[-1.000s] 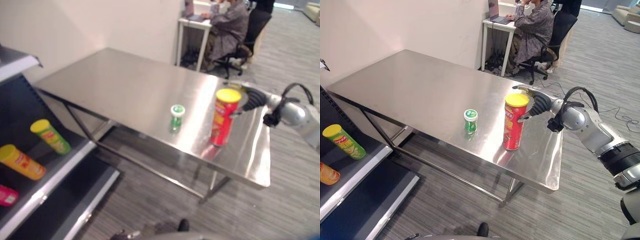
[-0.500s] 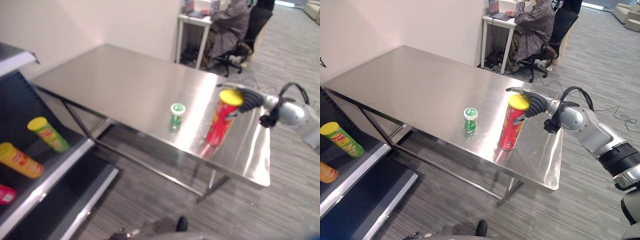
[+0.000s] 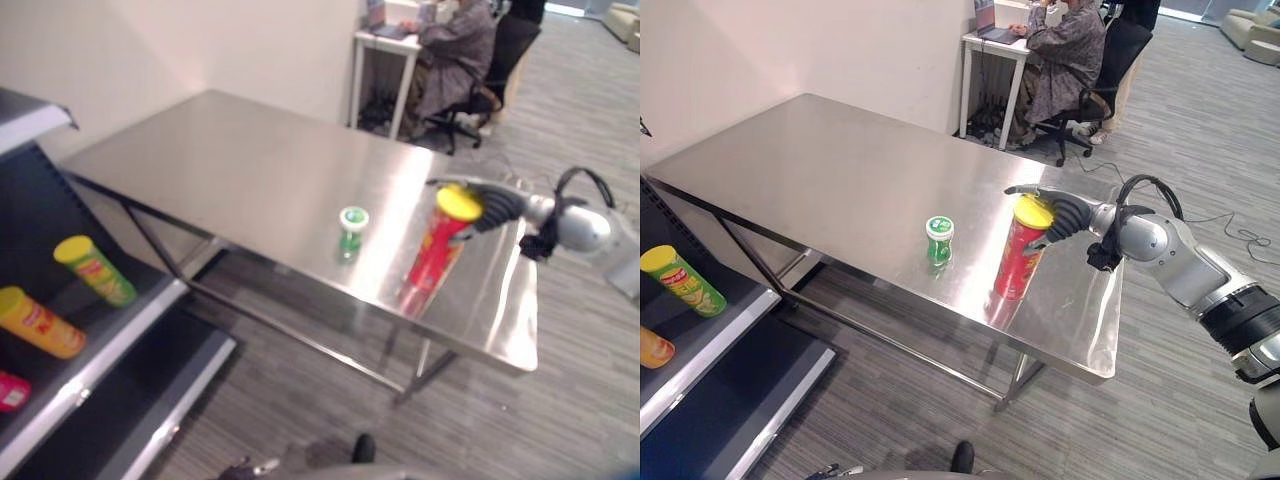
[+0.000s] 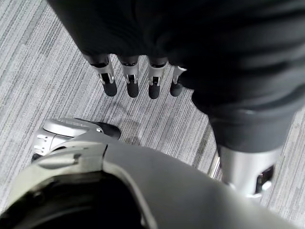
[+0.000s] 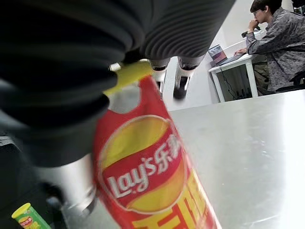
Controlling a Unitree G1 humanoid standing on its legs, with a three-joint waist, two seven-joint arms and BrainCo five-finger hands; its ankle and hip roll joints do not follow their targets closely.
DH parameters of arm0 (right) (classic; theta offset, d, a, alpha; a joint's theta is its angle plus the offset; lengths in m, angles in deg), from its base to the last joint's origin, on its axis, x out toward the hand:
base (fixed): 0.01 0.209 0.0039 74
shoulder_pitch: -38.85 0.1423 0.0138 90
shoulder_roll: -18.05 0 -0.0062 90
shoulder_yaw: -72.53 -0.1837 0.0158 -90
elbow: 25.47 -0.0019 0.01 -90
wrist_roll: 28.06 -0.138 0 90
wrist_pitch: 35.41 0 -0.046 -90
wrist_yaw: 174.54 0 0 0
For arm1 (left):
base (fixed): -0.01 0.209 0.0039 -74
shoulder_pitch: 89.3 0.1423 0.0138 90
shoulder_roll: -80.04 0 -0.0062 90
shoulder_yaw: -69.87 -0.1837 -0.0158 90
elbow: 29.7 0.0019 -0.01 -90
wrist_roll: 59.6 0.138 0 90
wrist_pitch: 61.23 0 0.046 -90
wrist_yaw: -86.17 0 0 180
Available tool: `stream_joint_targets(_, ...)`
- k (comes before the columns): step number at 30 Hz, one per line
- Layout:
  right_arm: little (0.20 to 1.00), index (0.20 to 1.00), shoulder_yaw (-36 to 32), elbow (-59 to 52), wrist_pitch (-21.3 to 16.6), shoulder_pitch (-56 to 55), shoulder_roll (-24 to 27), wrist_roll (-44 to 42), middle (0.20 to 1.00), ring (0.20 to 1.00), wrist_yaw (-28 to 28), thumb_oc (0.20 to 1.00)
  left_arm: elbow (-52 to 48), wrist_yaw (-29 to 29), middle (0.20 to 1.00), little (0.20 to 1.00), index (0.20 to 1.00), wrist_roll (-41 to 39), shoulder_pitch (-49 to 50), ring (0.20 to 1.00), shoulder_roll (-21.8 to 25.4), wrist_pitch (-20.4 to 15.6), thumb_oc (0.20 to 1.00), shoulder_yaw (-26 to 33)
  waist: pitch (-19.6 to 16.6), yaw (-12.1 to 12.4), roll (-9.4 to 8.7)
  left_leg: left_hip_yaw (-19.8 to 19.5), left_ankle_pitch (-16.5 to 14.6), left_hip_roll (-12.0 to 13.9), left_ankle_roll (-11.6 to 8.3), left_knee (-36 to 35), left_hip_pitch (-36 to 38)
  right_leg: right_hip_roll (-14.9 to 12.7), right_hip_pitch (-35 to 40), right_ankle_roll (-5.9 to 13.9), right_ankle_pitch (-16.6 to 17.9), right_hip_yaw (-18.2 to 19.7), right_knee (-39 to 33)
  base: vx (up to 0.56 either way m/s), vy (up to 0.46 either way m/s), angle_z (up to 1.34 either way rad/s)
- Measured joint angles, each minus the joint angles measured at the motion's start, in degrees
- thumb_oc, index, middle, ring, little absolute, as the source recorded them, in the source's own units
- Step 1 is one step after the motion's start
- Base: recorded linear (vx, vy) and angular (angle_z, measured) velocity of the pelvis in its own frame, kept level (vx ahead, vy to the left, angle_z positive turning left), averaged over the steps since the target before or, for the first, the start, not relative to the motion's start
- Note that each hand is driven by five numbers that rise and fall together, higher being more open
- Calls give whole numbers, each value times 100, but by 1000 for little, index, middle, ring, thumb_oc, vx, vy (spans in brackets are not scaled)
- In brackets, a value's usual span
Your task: Put the goods on the table back onto the shelves and tidy them up.
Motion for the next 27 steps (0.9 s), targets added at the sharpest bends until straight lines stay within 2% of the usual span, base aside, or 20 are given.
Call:
stream_joint_targets(17, 200, 200, -15, -80, -74, -31, 48, 43, 200, 200, 109, 200, -94, 54, 1000, 1000, 1000, -4, 54, 1000, 28, -55, 1000, 9, -19, -10, -29, 72, 0, -11, 1, 0, 33, 0, 10, 15, 13, 73, 2, -2, 2, -1)
stream_joint_targets(24, 200, 200, -419, 194, -154, -425, 50, 516, 200, 200, -262, 200, -177, 20, 1000, 1000, 1000, -1, 72, 1000, 36, -59, 1000, 16, -18, -15, -23, 109, -1, -24, 4, -2, 105, 4, 50, 25, 20, 147, 2, -13, 0, -4)
stream_joint_targets(27, 200, 200, -945, 424, -96, -760, 36, 1155, 200, 200, -628, 200, -195, -68, 1000, 1000, 1000, 1, 70, 1000, 22, -61, 1000, 33, -6, -43, -3, 144, -3, -29, 9, -4, 107, 1, 46, 34, 26, 169, 2, -14, -1, -3)
